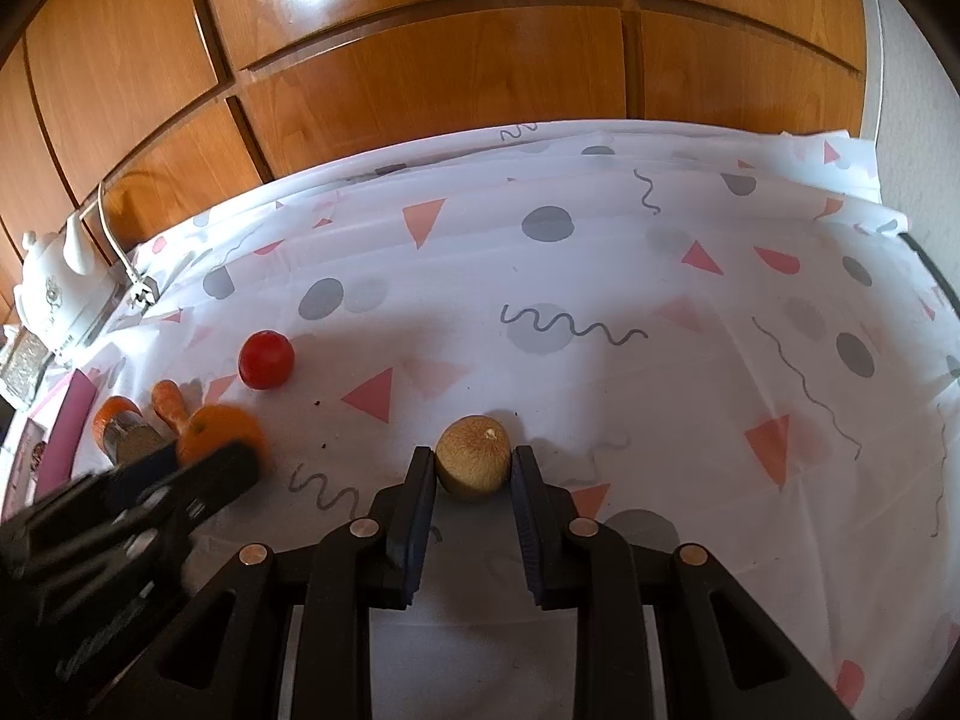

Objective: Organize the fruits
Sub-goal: 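Grasp the orange by its body with left tool while right tool holds kiwi, then carry the orange and kiwi into the pink tray and open both tools, then reach the right tool to the dark brown cylinder and grasp it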

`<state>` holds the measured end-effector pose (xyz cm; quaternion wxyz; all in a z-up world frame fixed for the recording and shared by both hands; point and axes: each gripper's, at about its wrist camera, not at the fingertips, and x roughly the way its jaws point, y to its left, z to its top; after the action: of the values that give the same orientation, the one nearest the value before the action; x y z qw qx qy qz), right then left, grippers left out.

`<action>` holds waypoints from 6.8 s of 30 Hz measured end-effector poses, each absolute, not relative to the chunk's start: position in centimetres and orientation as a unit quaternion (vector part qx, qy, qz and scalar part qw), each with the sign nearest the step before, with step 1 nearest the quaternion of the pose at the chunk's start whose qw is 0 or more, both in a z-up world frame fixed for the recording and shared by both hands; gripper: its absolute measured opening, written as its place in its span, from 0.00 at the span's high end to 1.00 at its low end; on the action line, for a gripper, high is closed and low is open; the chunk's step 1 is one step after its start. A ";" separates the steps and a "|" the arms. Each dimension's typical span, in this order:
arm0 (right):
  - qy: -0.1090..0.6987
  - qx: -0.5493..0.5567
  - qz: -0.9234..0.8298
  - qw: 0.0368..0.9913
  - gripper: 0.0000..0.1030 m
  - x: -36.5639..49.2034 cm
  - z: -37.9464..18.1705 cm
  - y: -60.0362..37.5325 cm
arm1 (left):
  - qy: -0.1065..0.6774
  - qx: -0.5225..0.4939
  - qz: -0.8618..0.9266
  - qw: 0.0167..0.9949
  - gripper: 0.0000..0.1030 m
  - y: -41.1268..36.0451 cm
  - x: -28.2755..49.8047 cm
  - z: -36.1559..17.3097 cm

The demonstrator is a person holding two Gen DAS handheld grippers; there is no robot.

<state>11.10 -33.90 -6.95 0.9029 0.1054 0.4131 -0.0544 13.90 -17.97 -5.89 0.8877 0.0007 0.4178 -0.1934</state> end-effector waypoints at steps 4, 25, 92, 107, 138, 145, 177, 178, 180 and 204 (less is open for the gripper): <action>0.416 0.101 -0.056 0.902 0.75 11.2 -7.0 -33.8 | 0.408 0.008 -0.179 0.895 0.63 -15.6 11.3 -5.8; 0.427 0.040 -0.030 0.903 0.75 7.9 -6.7 -28.6 | 0.400 -0.016 -0.139 0.906 0.62 -11.0 8.7 -7.3; 0.421 -0.012 -0.029 0.906 0.75 7.4 -6.3 -25.6 | 0.375 -0.037 -0.078 0.923 0.64 -3.4 4.7 -1.4; 0.401 0.001 0.168 0.901 0.75 7.8 -1.7 -13.5 | 0.365 -0.074 0.005 0.928 0.64 3.9 4.0 -1.2; 0.416 0.042 0.228 0.879 0.68 8.1 -1.7 -7.1 | 0.351 -0.088 0.066 0.930 0.59 8.2 2.4 -0.9; 0.410 0.052 0.180 0.892 0.68 7.9 -2.2 -10.6 | 0.352 -0.076 0.048 0.932 0.59 6.4 2.5 -0.6; 0.417 0.087 0.066 0.902 0.69 8.4 -4.8 -20.9 | 0.390 -0.032 -0.043 0.919 0.59 -2.6 7.0 -1.8; 0.417 0.087 0.074 0.902 0.68 8.7 -4.8 -20.6 | 0.389 -0.033 -0.041 0.920 0.59 -2.5 7.0 -1.8; 0.417 0.087 0.085 0.901 0.69 9.3 -4.7 -19.9 | 0.386 -0.032 -0.038 0.921 0.59 -2.3 7.1 -1.8; 0.416 0.075 0.094 0.901 0.91 13.0 -5.6 -18.4 | 0.395 -0.049 -0.036 0.917 0.59 -1.5 7.8 -2.6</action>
<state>13.05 -18.43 -5.63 0.9015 0.0752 0.4159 0.0936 7.77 -1.54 -2.57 0.9167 -0.0491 0.3949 -0.0360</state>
